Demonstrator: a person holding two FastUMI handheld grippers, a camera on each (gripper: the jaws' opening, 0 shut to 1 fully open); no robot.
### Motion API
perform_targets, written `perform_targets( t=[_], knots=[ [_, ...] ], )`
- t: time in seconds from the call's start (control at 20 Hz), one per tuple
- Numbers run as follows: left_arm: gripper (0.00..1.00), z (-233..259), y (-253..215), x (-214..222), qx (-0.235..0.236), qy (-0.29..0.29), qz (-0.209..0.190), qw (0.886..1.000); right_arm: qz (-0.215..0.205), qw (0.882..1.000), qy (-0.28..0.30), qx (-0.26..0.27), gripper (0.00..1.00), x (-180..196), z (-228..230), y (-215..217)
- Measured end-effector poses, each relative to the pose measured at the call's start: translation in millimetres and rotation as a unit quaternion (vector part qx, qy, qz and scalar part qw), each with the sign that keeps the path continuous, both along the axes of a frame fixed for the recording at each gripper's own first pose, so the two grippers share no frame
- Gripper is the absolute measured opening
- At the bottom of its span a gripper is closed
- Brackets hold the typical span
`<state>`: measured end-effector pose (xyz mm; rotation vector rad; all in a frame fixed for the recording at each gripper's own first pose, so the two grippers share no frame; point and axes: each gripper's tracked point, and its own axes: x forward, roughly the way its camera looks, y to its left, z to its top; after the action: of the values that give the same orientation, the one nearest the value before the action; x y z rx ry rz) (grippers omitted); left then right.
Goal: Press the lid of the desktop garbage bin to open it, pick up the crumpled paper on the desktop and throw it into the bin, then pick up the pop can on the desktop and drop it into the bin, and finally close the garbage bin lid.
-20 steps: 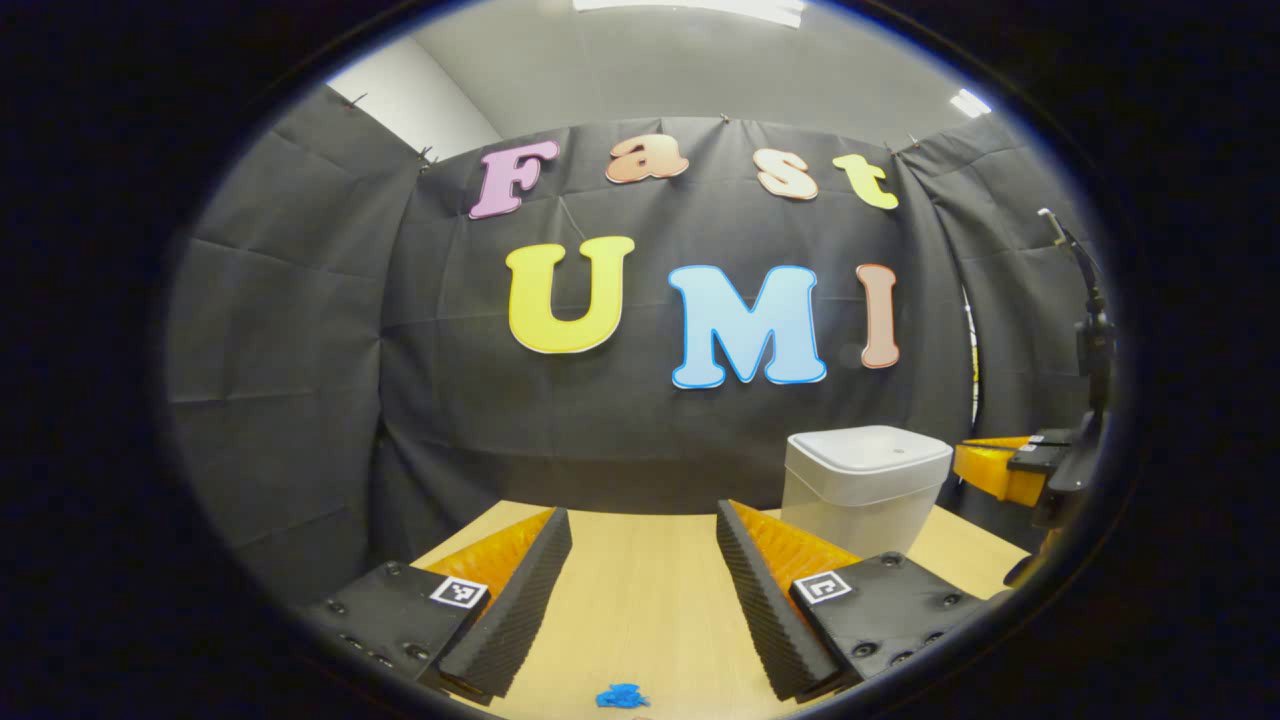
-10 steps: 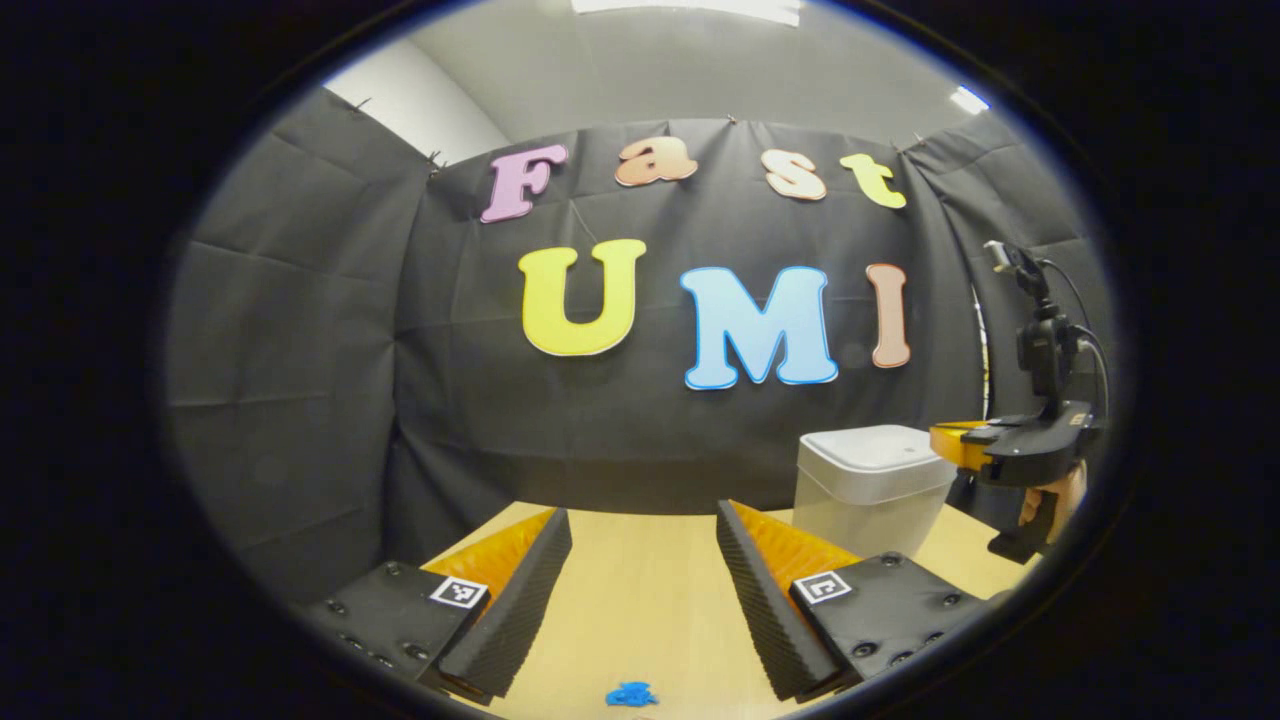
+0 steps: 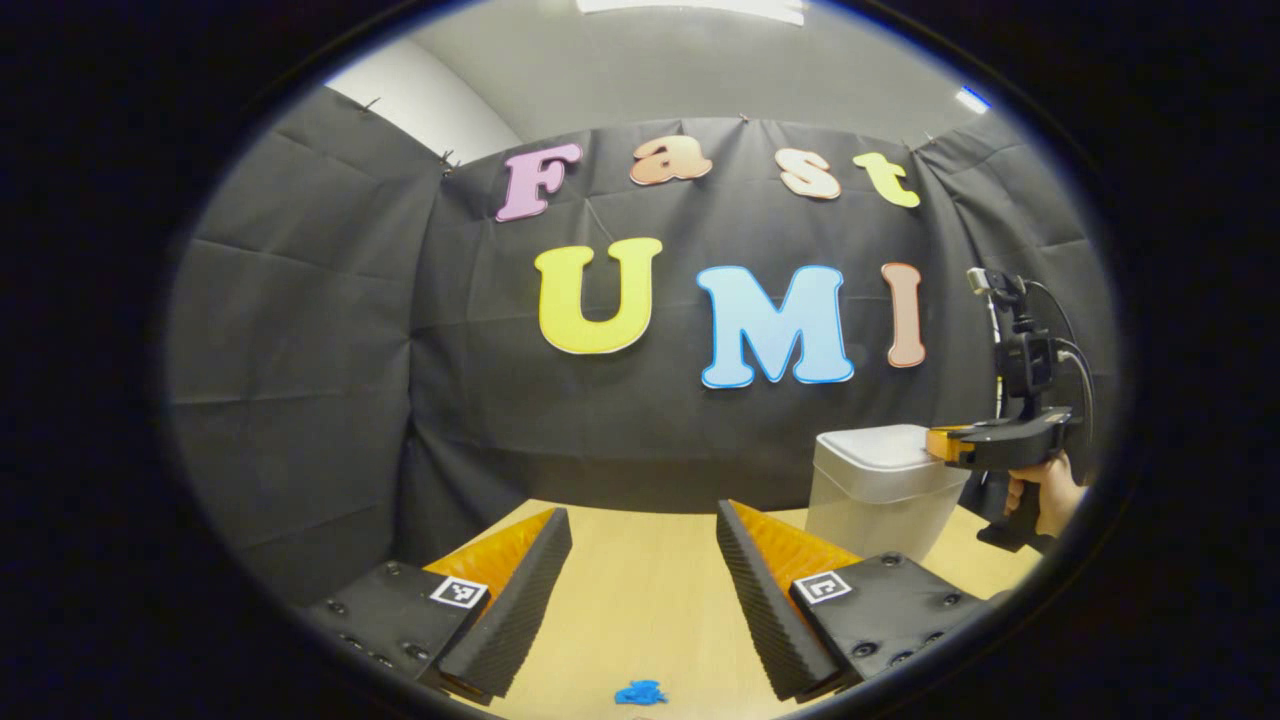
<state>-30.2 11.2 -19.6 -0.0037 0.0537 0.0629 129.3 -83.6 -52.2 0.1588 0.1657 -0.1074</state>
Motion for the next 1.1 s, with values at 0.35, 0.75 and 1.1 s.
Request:
perform_targets(
  t=[0.35, 0.75, 1.1],
  knots=[
    [0.95, -3.2, -1.2, 7.0, 0.005, 0.004, 0.000, 1.000, -0.001, 1.000, -0.001, 0.010, 0.03, -1.1, -5.2, 0.6],
    [0.95, 5.6, -11.2, 4.2, 0.002, -0.010, -0.007, 1.000, 0.003, 0.998, -0.019, 0.052, 0.03, -1.3, 7.0, -4.7],
    [0.96, 2.1, -10.2, -2.1, -0.004, -0.006, -0.002, 1.000, -0.017, 0.997, -0.050, 0.055, 0.02, -14.2, 33.7, -17.7]
  ],
)
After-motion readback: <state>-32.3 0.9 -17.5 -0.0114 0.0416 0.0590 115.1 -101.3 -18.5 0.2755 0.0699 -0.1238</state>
